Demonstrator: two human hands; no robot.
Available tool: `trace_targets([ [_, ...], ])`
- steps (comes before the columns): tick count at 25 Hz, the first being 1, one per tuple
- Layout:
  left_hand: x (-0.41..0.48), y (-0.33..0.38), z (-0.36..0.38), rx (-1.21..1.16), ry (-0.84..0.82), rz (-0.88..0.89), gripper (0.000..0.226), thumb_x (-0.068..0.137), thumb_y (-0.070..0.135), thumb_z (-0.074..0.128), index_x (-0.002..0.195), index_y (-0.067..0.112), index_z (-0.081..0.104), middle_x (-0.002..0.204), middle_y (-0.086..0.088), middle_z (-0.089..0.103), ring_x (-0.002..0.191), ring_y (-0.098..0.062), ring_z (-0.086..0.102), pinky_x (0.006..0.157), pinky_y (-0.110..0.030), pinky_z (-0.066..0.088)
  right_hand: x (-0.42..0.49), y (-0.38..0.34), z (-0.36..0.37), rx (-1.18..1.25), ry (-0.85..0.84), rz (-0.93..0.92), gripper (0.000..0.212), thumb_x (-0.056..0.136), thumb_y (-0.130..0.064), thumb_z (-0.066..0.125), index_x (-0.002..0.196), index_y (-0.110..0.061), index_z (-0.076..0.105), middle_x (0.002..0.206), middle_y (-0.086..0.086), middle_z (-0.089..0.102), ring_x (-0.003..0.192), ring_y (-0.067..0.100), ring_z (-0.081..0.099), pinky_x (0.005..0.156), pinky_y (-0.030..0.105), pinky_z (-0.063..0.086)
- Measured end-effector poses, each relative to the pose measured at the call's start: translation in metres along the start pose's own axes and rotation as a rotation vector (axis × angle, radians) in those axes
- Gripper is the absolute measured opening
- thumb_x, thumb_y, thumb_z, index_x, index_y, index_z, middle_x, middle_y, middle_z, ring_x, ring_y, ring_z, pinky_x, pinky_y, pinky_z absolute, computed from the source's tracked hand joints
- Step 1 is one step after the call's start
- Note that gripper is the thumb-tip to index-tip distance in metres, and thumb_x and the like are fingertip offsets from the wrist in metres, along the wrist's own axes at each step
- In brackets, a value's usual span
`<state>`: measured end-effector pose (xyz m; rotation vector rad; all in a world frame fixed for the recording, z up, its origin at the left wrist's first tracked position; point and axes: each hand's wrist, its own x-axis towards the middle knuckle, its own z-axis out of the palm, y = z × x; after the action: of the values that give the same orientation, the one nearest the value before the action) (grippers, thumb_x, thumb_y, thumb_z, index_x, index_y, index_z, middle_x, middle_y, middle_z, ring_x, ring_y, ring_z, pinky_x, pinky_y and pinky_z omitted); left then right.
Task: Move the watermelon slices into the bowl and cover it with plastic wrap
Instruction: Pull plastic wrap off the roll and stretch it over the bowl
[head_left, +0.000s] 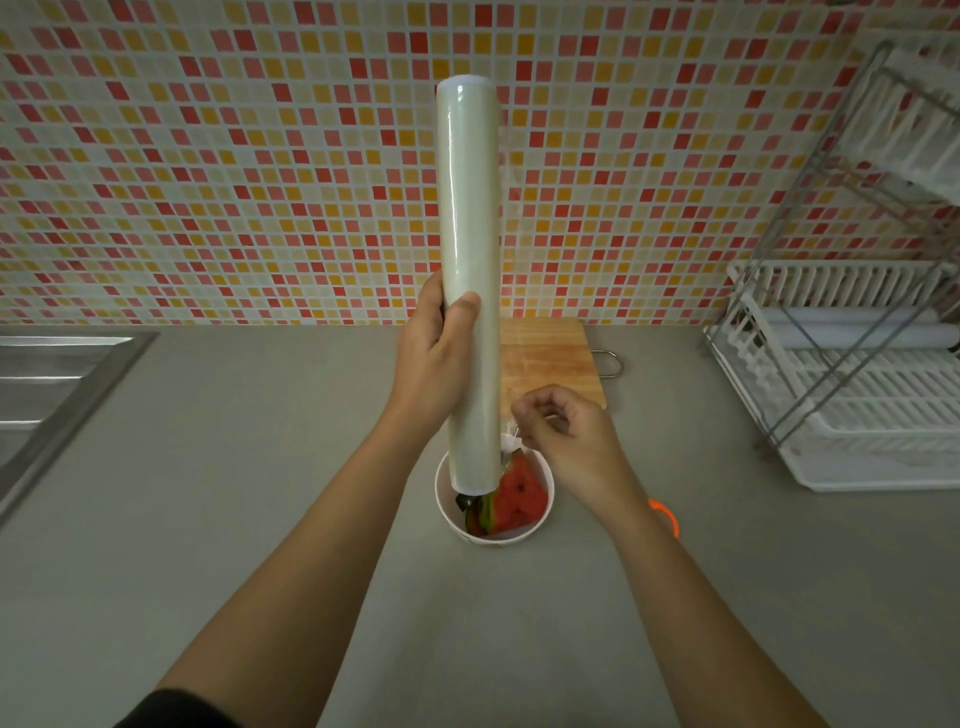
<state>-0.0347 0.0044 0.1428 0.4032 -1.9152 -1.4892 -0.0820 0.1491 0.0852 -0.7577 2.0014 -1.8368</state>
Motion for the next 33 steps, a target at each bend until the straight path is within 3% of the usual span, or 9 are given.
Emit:
trace_targets([
  [3, 0.003, 0.002, 0.0, -0.002, 0.007, 0.002, 0.021, 0.087, 0.037, 0.042, 0.099, 0.026, 0.054, 0.069, 0.027, 0.056, 0.063, 0.006, 0.054, 0.054, -0.011, 0.043, -0.01, 0.006, 0.0, 0.072, -0.123, 0.042, 0.016, 0.083, -0.023, 0.068, 0.097, -0.027, 0.062, 0.08, -0.005, 0.07, 0.075, 0.012, 0.069, 0.067, 0.017, 0.051],
  [8, 0.005, 0.004, -0.002, -0.028, -0.029, -0.032, 0.015, 0.086, 0.037, 0.042, 0.092, 0.034, 0.055, 0.067, 0.023, 0.057, 0.063, 0.001, 0.055, 0.057, -0.02, 0.049, -0.011, 0.016, -0.006, -0.019, -0.101, -0.022, 0.022, 0.08, -0.019, 0.071, 0.096, -0.033, 0.063, 0.076, -0.011, 0.068, 0.076, 0.01, 0.066, 0.069, 0.02, 0.049],
  [12, 0.0, 0.001, -0.003, -0.004, -0.087, -0.074, 0.017, 0.086, 0.038, 0.041, 0.09, 0.03, 0.055, 0.07, 0.018, 0.057, 0.062, 0.001, 0.054, 0.056, -0.021, 0.048, -0.011, 0.018, -0.003, 0.111, -0.064, 0.028, 0.032, 0.081, -0.055, 0.053, 0.106, -0.037, 0.06, 0.096, -0.011, 0.067, 0.089, 0.009, 0.066, 0.076, 0.024, 0.052],
  [16, -0.01, -0.011, -0.001, 0.114, -0.12, -0.152, 0.017, 0.086, 0.04, 0.037, 0.085, 0.037, 0.053, 0.089, 0.005, 0.056, 0.092, -0.019, 0.057, 0.081, -0.042, 0.049, 0.028, -0.01, 0.02, 0.141, 0.177, 0.142, 0.062, 0.072, -0.082, 0.025, 0.09, -0.038, 0.063, 0.085, -0.011, 0.067, 0.069, 0.001, 0.064, 0.058, 0.02, 0.049],
  [19, -0.02, -0.019, 0.0, 0.15, -0.105, -0.216, 0.018, 0.086, 0.042, 0.034, 0.088, 0.041, 0.051, 0.097, 0.011, 0.055, 0.099, -0.018, 0.054, 0.09, -0.043, 0.047, 0.049, -0.017, 0.032, 0.093, 0.238, 0.168, 0.06, 0.077, -0.078, 0.026, 0.08, -0.03, 0.062, 0.067, -0.01, 0.063, 0.054, 0.004, 0.059, 0.05, 0.022, 0.047],
  [23, -0.026, -0.028, -0.002, 0.125, -0.121, -0.272, 0.03, 0.085, 0.044, 0.032, 0.1, 0.033, 0.056, 0.101, 0.002, 0.06, 0.098, -0.02, 0.057, 0.089, -0.045, 0.049, 0.048, -0.002, 0.043, 0.104, 0.263, 0.141, 0.043, 0.092, -0.054, 0.04, 0.07, -0.019, 0.052, 0.052, -0.01, 0.048, 0.045, 0.003, 0.048, 0.045, 0.021, 0.044],
  [26, -0.031, -0.031, -0.004, 0.09, -0.137, -0.286, 0.044, 0.079, 0.061, 0.043, 0.113, 0.036, 0.055, 0.103, 0.008, 0.062, 0.093, -0.008, 0.062, 0.078, -0.03, 0.052, 0.048, 0.005, 0.047, 0.033, 0.328, 0.106, 0.035, 0.096, -0.042, 0.041, 0.069, -0.02, 0.047, 0.058, -0.006, 0.049, 0.053, 0.009, 0.052, 0.044, 0.023, 0.048],
  [29, -0.036, -0.036, -0.003, 0.085, -0.104, -0.247, 0.038, 0.076, 0.052, 0.069, 0.105, 0.044, 0.046, 0.097, 0.017, 0.06, 0.081, 0.012, 0.061, 0.059, -0.008, 0.048, 0.045, 0.011, 0.048, -0.108, 0.395, 0.037, 0.034, 0.097, -0.036, 0.041, 0.076, -0.009, 0.048, 0.061, -0.004, 0.051, 0.057, 0.012, 0.051, 0.054, 0.026, 0.043],
  [33, -0.042, -0.048, 0.001, 0.131, -0.048, -0.326, 0.04, 0.079, 0.053, 0.065, 0.11, 0.033, 0.051, 0.097, 0.016, 0.061, 0.079, 0.006, 0.062, 0.061, -0.013, 0.046, 0.04, 0.022, 0.039, -0.228, 0.447, 0.011, 0.03, 0.098, -0.031, 0.04, 0.08, -0.009, 0.05, 0.06, -0.006, 0.049, 0.056, 0.006, 0.046, 0.049, 0.017, 0.032],
])
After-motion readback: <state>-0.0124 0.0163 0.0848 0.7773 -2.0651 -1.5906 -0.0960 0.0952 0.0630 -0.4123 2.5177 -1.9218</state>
